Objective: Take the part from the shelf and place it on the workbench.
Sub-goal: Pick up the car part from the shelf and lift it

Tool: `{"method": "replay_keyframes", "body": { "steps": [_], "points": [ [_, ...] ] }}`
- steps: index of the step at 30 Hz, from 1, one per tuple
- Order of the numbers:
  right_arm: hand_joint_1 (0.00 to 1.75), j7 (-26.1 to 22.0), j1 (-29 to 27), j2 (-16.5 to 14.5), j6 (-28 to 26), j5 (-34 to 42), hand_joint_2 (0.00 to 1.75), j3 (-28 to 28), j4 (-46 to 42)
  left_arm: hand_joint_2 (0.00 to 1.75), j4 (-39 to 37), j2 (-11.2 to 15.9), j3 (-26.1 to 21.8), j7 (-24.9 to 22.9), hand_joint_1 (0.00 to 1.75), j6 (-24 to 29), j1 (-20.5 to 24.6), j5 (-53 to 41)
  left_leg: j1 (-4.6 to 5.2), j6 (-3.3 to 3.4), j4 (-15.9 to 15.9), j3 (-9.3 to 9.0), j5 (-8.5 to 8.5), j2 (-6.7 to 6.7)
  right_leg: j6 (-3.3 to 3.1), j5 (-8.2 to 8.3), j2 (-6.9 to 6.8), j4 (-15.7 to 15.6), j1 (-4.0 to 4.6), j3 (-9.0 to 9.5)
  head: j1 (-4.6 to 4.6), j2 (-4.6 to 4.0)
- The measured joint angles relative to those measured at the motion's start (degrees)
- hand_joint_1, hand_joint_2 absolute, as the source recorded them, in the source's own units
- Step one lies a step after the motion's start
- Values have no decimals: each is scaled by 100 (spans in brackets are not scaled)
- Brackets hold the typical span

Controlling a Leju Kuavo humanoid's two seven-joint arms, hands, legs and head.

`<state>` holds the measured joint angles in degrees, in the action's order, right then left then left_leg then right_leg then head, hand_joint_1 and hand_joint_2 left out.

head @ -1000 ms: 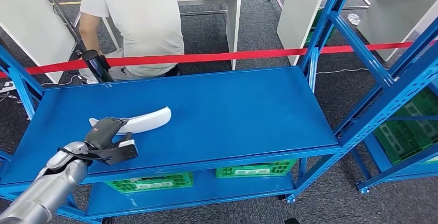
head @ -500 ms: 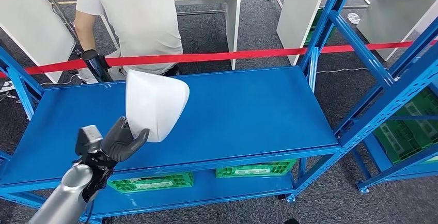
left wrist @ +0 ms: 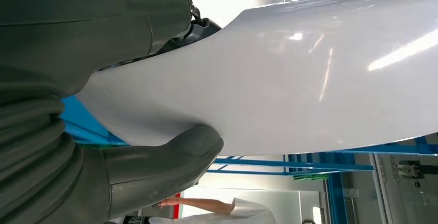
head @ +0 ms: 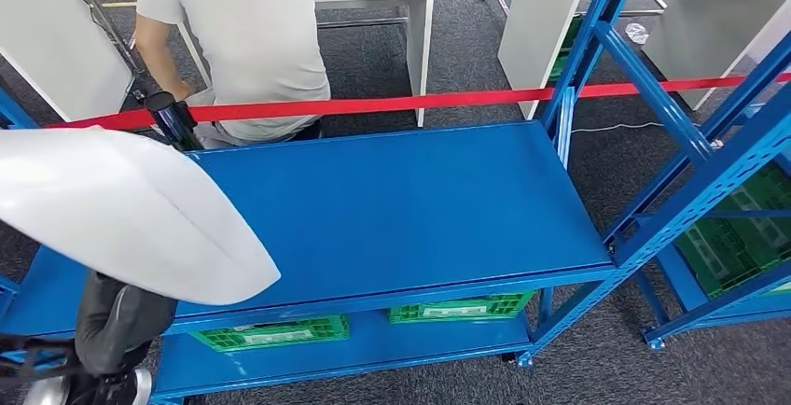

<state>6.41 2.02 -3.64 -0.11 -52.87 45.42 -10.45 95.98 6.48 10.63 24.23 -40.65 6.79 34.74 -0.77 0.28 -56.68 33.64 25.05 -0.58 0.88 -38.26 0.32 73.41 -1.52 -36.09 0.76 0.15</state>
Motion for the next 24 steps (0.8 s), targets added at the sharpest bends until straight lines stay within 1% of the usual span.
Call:
{"method": "replay_keyframes", "body": {
  "steps": [1, 2, 3, 4, 5, 6, 8, 9, 10, 11, 12, 13, 14, 15, 16, 17, 18, 19, 20, 21, 22, 23, 24],
  "points": [
    [0, 16, -1, -19, 0, -8, 175, 0, 0, 175, 178, -15, -76, -63, 175, 5, -138, 4, -23, -25, -30, 12, 11, 0, 24, 195, -5, -205, -24, 83, 0, 0],
    [0, 17, 2, -34, 0, -10, 175, 0, 0, 175, 331, -29, -142, -104, 175, 9, -250, 4, -51, -65, -77, 30, 28, 4, 58, 423, -12, -588, -54, 255, -1, 0],
    [0, 4, 11, -62, -1, -7, 175, 0, 1, 175, 462, -39, -199, -127, 175, 6, -343, 4, -69, -118, -128, 57, 43, 13, 80, 572, -4, -940, -61, 424, -8, 0],
    [0, -21, 20, -88, -5, 4, 175, 2, 2, 175, 576, -46, -246, -149, 175, -6, -425, 4, -75, -177, -181, 83, 56, 26, 67, 684, 15, -1198, -61, 542, -16, 0],
    [0, -62, 29, -112, -19, 31, 175, 8, 2, 175, 674, -51, -281, -167, 175, -29, -498, 4, -67, -230, -227, 108, 59, 41, 29, 698, 34, -1311, -60, 583, -24, 0],
    [0, -117, 36, -135, -37, 74, 175, 20, 3, 175, 750, -53, -309, -180, 175, -58, -563, 5, -56, -279, -247, 125, 47, 58, -27, 678, 56, -1290, -44, 559, -32, 0],
    [0, -242, 50, -160, -70, 181, 175, 70, 2, 175, 845, -50, -360, -198, 175, -112, -670, 14, -62, -355, -265, 150, 29, 79, -149, 701, 54, -1273, -47, 496, -31, 0],
    [0, -295, 59, -176, -72, 214, 175, 97, 2, 175, 877, -47, -395, -198, 175, -123, -721, 21, -73, -383, -311, 186, 93, 80, -204, 732, 46, -1269, -42, 465, -30, 0],
    [0, -331, 68, -192, -56, 205, 175, 117, 2, 175, 907, -39, -435, -197, 175, -126, -770, 29, -80, -403, -460, 255, 241, 79, -261, 771, 38, -1274, -38, 426, -28, 0],
    [0, -343, 76, -204, -35, 155, 175, 128, 2, 175, 937, -28, -478, -196, 175, -121, -818, 34, -80, -412, -721, 359, 462, 75, -307, 812, 29, -1277, -29, 381, -26, 0],
    [0, -334, 80, -218, -8, 78, 175, 130, 2, 175, 971, -16, -519, -196, 175, -108, -871, 37, -75, -415, -1087, 486, 718, 73, -339, 853, 25, -1276, -11, 330, -25, 0],
    [0, -318, 82, -232, 17, 0, 175, 127, 2, 175, 1001, -3, -553, -199, 175, -94, -926, 38, -67, -412, -1467, 598, 928, 74, -361, 892, 19, -1275, 13, 275, -24, 0],
    [0, -306, 83, -250, 31, -53, 175, 124, 2, 175, 1027, 9, -583, -203, 175, -80, -983, 38, -57, -398, -1749, 657, 1045, 73, -376, 930, 14, -1273, 39, 220, -24, 0],
    [0, -311, 84, -268, 40, -76, 175, 121, 2, 175, 1050, 20, -606, -206, 175, -68, -1035, 39, -45, -371, -1859, 629, 1057, 74, -388, 969, 9, -1270, 67, 167, -24, 0],
    [0, -334, 87, -286, 44, -73, 175, 120, 2, 175, 1070, 34, -626, -203, 175, -61, -1073, 40, -24, -328, -1740, 489, 969, 75, -395, 1007, 7, -1267, 95, 117, -24, 0],
    [0, -368, 92, -305, 42, -52, 175, 120, 2, 175, 1087, 49, -647, -192, 175, -56, -1093, 49, 8, -262, -1410, 239, 833, 79, -397, 1047, 9, -1266, 119, 73, -25, 0],
    [0, -399, 98, -327, 27, -15, 175, 121, 2, 175, 1100, 68, -661, -172, 175, -59, -1092, 67, 50, -177, -971, -56, 747, 85, -394, 1086, 9, -1266, 132, 39, -27, 0],
    [0, -422, 104, -352, 5, 31, 175, 124, 2, 175, 1103, 89, -671, -145, 175, -67, -1078, 90, 88, -120, -579, -319, 679, 79, -379, 1128, 10, -1273, 141, 16, -29, 0],
    [0, -440, 110, -371, -19, 79, 175, 129, 2, 175, 1097, 111, -676, -115, 175, -81, -1058, 116, 124, -82, -297, -497, 642, 76, -354, 1170, 7, -1286, 137, 6, -28, 0],
    [0, -447, 117, -385, -38, 117, 175, 137, 2, 175, 1085, 132, -677, -92, 175, -96, -1035, 138, 152, -66, -155, -564, 636, 70, -319, 1213, 2, -1301, 124, 1, -25, 0],
    [0, -451, 123, -392, -46, 138, 175, 143, 2, 175, 1068, 147, -677, -79, 175, -106, -1018, 150, 168, -72, -124, -558, 587, 62, -279, 1258, -2, -1324, 117, -1, -21, 0],
    [0, -455, 128, -393, -50, 156, 175, 149, 2, 175, 1051, 158, -677, -72, 175, -115, -1001, 161, 162, -51, -77, -530, 530, 56, -241, 1287, -5, -1335, 114, -7, -16, 0],
    [0, -452, 130, -394, -57, 172, 175, 154, 2, 175, 1034, 163, -676, -68, 175, -124, -981, 169, 149, -23, -31, -507, 475, 40, -207, 1260, -4, -1319, 116, -28, -17, 0]
  ]
}}
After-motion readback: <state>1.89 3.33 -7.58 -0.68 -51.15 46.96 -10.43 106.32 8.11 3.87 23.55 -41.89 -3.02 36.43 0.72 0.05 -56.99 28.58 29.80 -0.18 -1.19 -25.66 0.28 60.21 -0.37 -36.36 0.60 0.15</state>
